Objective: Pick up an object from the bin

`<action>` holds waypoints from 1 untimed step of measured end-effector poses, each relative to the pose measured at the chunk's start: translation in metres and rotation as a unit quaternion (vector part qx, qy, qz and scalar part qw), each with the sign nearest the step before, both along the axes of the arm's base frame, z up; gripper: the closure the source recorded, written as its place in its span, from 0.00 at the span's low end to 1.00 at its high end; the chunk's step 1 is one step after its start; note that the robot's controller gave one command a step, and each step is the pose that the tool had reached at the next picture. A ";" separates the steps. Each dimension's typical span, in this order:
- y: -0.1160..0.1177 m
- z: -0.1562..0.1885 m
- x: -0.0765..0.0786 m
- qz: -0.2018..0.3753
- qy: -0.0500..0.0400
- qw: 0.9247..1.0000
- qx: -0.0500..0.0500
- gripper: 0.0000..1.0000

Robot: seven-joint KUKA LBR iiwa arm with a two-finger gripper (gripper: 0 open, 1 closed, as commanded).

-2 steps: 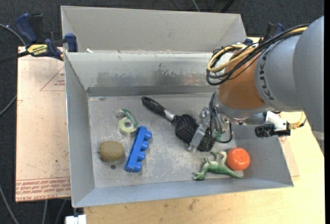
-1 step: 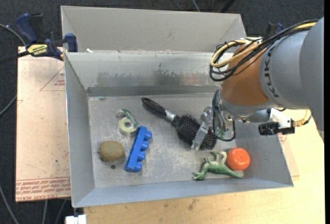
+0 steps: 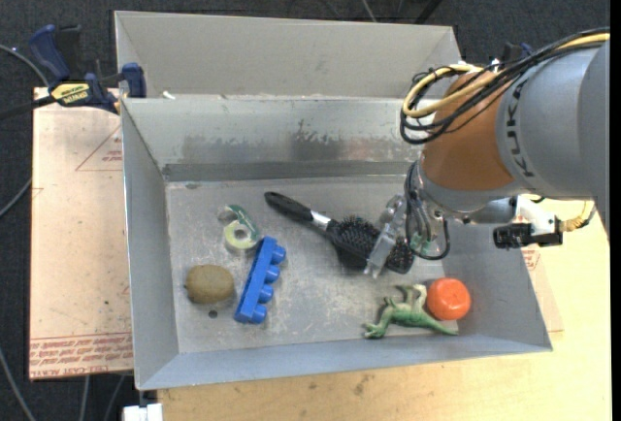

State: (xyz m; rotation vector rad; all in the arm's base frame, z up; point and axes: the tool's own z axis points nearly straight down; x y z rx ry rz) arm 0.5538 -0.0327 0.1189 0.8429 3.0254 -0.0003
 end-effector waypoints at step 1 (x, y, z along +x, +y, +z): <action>0.000 0.019 0.000 0.000 0.001 1.000 0.000 1.00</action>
Offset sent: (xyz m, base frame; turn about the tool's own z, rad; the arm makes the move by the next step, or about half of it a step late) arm 0.0003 0.0001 0.0655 0.0000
